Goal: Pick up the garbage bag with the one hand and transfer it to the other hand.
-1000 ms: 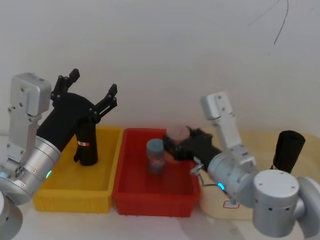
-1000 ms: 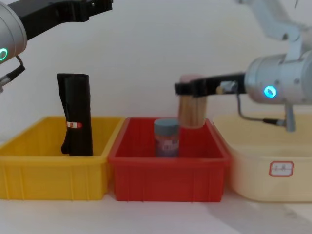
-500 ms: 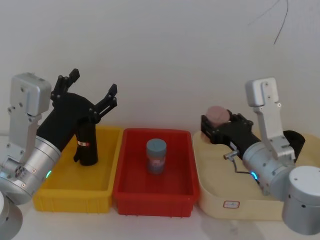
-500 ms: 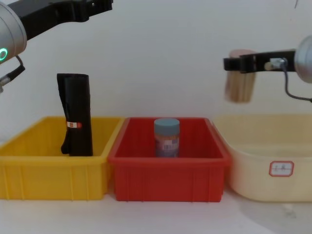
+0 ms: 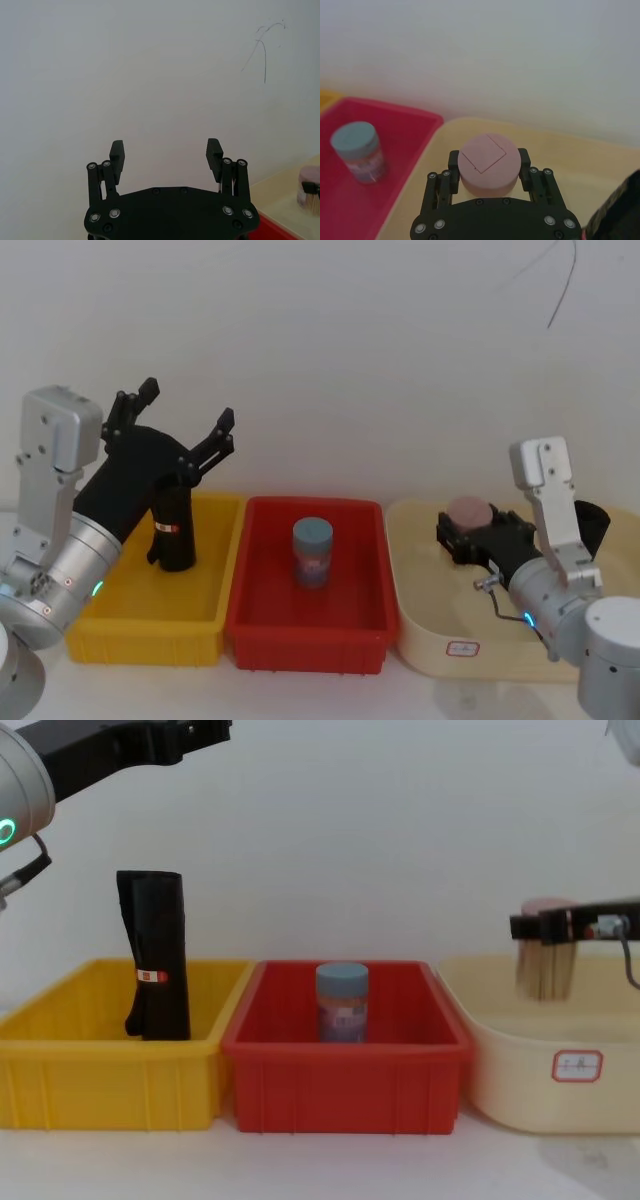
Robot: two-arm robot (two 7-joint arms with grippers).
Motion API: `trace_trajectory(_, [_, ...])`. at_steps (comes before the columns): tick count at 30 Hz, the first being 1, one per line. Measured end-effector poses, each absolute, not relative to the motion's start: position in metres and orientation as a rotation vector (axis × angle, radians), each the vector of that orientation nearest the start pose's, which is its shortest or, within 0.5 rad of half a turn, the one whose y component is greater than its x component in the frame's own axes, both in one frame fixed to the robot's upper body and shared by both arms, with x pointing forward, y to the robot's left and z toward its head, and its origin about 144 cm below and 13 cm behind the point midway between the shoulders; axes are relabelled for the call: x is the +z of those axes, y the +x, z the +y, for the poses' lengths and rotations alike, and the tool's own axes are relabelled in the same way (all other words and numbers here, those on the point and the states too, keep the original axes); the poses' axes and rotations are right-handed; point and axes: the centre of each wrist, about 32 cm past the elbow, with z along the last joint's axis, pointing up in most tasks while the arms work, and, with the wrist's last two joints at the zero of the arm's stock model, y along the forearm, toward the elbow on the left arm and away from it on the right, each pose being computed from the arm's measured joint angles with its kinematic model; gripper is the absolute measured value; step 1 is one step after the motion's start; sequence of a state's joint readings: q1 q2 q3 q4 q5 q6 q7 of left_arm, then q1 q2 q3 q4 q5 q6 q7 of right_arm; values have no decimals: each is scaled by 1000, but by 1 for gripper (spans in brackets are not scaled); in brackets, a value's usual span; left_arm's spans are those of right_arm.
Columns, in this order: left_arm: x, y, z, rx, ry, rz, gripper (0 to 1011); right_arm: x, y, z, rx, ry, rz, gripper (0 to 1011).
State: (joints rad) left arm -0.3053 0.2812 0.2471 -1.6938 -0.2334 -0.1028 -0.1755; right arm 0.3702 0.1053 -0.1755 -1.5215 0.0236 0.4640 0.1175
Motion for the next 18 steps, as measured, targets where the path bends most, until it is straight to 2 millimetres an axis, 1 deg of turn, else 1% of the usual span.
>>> trace_trajectory(8, [1278,515,222,1102,-263,-412,1001,1244,555,-208,-1346,-273,53,664])
trace_trajectory(10, [1278,515,222,1102,-263,-412,1001,1243,556,-208,-1349,-276,56,698])
trace_trajectory(12, [1278,515,222,1102,-263,-412,1001,1242,557,-209,-1352,-280,59,779])
trace_trajectory(13, [1278,515,222,1102,-263,-412,1001,1242,557,-209,-1354,-280,60,779])
trace_trajectory(14, [1278,515,222,1102,-263,-412,1001,1242,557,-209,-1355,-279,59,815])
trace_trajectory(15, [1278,515,222,1102,-263,-412,1001,1242,557,-209,-1356,-279,59,828])
trace_trajectory(16, [1278,515,222,1102,-263,-412,1001,1242,557,-209,-1357,-278,59,868])
trace_trajectory(17, [1278,515,222,1102,-263,-412,1001,1244,557,-209,-1358,-273,55,878])
trace_trajectory(18, [1278,515,222,1102,-263,-412,1001,1244,557,-209,-1358,-273,55,917])
